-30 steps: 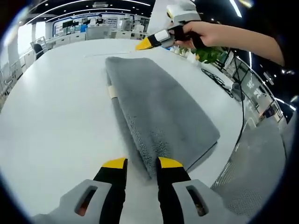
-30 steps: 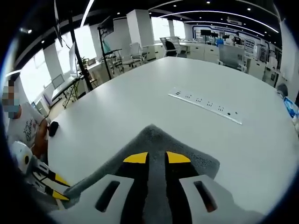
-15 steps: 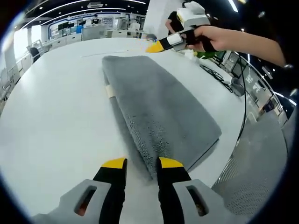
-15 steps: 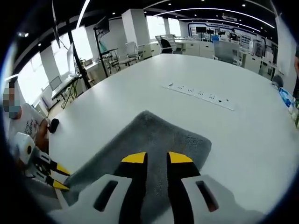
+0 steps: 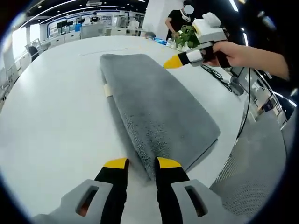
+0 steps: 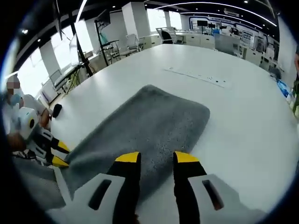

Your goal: Fold the towel on the table until its edges align and the towel forms a compact rectangular stack.

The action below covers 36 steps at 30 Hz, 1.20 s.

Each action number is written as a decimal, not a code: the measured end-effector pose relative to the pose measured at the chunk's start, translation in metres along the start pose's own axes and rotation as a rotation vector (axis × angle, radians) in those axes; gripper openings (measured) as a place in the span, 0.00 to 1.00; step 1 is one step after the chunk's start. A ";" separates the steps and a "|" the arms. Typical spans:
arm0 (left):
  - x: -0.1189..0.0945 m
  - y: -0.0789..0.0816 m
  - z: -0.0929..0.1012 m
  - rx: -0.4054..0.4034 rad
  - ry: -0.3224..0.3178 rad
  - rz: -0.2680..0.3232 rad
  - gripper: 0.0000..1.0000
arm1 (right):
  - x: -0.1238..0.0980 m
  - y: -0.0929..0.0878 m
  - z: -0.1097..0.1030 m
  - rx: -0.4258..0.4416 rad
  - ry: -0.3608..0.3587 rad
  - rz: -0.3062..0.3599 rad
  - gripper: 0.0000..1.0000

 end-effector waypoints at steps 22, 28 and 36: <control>0.002 0.000 0.007 0.043 0.029 -0.003 0.21 | -0.037 -0.072 -0.043 0.095 0.036 -0.024 0.27; 0.003 -0.004 0.011 0.070 0.046 0.017 0.19 | -0.049 -0.088 -0.056 0.099 0.044 -0.033 0.28; 0.006 -0.004 0.008 0.074 0.032 0.017 0.16 | -0.058 -0.104 -0.070 0.139 0.051 -0.035 0.28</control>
Point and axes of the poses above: the point that each gripper's makers call its tool centre point, and the gripper's own axes: x roughly forward along the fingers, z roughly to its right, y roughly out of its top, the point moved 9 cm from there along -x, roughly backward along the fingers, and after that the axes turned 2 degrees about -x, right-handed, at the moved point
